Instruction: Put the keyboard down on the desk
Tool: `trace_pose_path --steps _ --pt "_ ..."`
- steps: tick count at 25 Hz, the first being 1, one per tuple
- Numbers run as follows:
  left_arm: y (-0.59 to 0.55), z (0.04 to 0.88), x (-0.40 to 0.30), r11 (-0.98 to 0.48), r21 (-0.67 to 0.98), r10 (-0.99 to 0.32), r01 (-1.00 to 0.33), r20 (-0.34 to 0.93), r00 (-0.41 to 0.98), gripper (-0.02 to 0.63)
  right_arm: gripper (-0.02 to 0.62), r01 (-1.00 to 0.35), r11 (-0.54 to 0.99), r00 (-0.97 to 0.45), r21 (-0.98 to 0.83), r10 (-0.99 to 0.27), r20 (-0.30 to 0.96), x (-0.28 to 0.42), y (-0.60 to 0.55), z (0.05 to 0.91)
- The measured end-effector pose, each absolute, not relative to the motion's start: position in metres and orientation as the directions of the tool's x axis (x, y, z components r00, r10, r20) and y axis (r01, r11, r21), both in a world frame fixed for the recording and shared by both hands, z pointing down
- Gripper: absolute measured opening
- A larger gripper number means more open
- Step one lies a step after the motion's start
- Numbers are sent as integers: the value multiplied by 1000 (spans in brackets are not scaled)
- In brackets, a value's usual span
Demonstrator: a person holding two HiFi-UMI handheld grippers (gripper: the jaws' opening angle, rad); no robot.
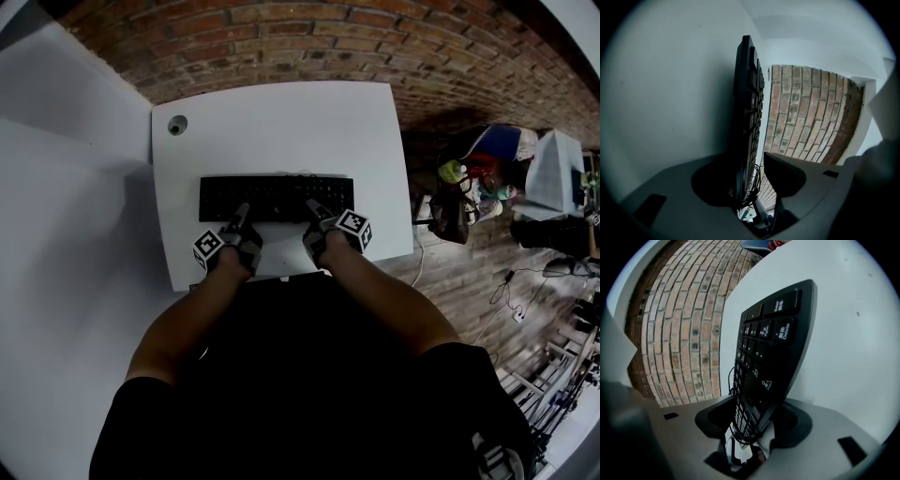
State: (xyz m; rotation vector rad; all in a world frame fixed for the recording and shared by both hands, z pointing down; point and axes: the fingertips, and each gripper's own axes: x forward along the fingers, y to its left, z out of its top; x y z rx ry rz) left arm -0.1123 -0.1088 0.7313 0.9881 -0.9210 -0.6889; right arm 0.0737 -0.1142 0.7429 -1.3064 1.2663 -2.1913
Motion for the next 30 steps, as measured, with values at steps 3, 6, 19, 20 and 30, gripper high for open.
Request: trace_pose_path --steps 3,6,19,20,30 --pt "-104 732 -113 410 908 -822 81 330 465 209 229 -184 -583 -536 -791 -615 578 80 -107 744" --pt "-100 732 -115 416 904 -820 93 330 468 209 229 -184 -587 -527 -788 -618 584 83 -102 745" --pt "-78 731 -122 436 896 -779 83 330 532 218 229 -154 -589 -530 -794 -629 569 98 -77 736" --pt "-76 731 -123 433 897 -781 86 326 533 218 229 -149 -583 -534 -799 -633 561 99 -76 734" --pt "-87 671 -119 248 968 -778 -41 224 586 218 229 -231 -400 -595 -887 -663 454 95 -83 680"
